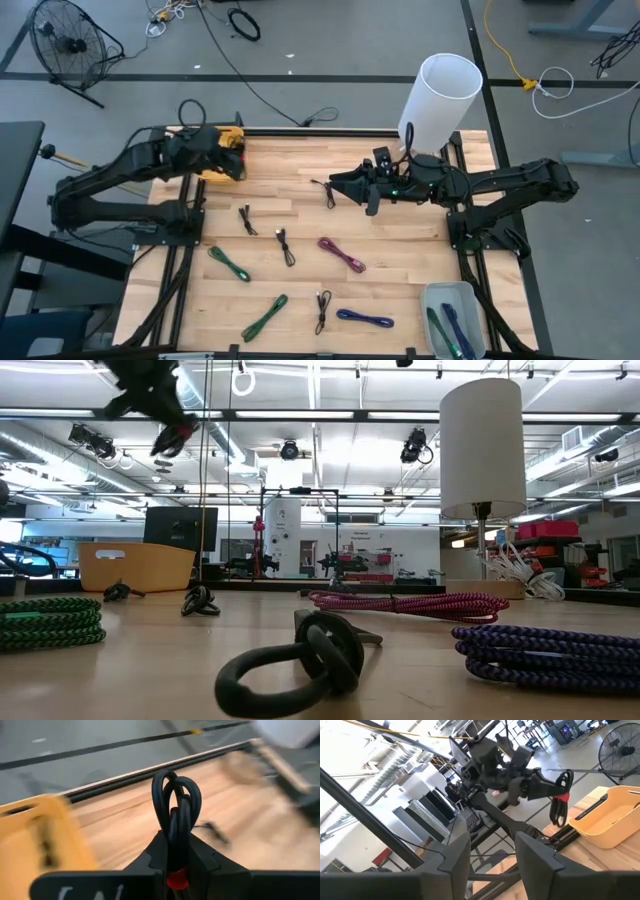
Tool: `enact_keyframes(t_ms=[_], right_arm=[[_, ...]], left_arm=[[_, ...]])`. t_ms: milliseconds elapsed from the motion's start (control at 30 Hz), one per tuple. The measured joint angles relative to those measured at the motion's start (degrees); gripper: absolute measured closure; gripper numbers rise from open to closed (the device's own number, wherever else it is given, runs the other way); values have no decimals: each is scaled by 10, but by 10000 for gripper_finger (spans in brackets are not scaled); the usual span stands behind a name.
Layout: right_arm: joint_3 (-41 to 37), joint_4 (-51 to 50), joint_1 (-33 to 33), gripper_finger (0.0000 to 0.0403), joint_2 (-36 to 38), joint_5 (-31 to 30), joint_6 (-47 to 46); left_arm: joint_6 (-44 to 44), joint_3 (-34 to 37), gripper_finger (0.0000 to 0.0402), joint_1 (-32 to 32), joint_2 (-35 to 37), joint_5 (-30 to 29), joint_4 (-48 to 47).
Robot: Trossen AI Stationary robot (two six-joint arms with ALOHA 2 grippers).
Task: Pick & Place USB Port
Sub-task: Put the black charger cable into the yellow bin
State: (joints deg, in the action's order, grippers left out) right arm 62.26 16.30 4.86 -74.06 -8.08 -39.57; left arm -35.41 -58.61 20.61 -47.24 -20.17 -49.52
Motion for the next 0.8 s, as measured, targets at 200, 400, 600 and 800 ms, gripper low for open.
enact_keyframes(t_ms=[200,400,600,800], right_arm=[[0,-1,0,250,0,0,1],[0,-1,0,250,0,0,1],[0,-1,0,250,0,1,1],[0,-5,0,250,-1,1,1]], left_arm=[[35,0,361,108,-7,2,-82],[108,0,361,224,-44,33,-91],[176,0,361,318,-105,68,-80],[178,0,361,330,-159,79,-61]])
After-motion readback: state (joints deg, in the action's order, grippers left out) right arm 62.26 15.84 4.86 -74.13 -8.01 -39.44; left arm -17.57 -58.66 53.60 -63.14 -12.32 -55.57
